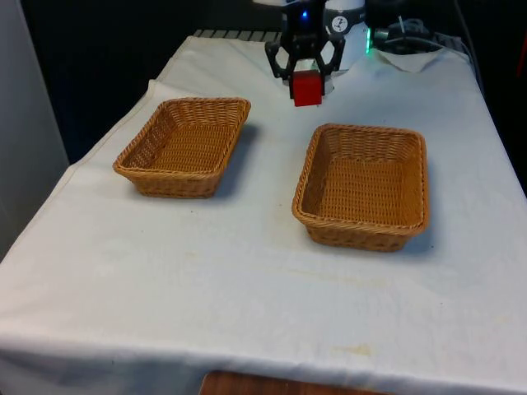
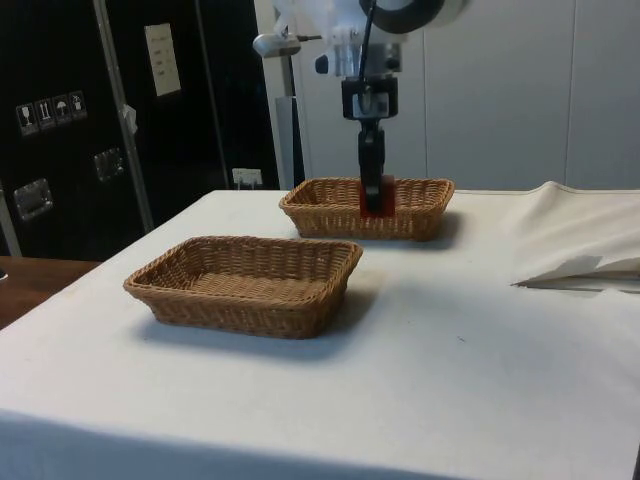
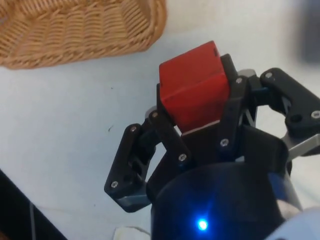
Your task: Pick up the red cube and place it into the right basket.
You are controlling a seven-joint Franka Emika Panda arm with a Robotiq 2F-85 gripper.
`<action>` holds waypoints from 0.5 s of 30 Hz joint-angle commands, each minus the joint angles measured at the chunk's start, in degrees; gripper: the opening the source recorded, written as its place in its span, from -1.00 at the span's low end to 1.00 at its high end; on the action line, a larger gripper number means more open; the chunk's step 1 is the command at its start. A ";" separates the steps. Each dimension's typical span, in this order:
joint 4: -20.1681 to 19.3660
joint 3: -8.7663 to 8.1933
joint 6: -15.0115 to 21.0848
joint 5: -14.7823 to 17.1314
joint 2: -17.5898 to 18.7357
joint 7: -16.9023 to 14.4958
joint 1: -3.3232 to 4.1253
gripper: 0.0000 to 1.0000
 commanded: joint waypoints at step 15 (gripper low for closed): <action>5.21 -4.70 -1.26 0.29 4.47 -4.98 -0.34 -0.95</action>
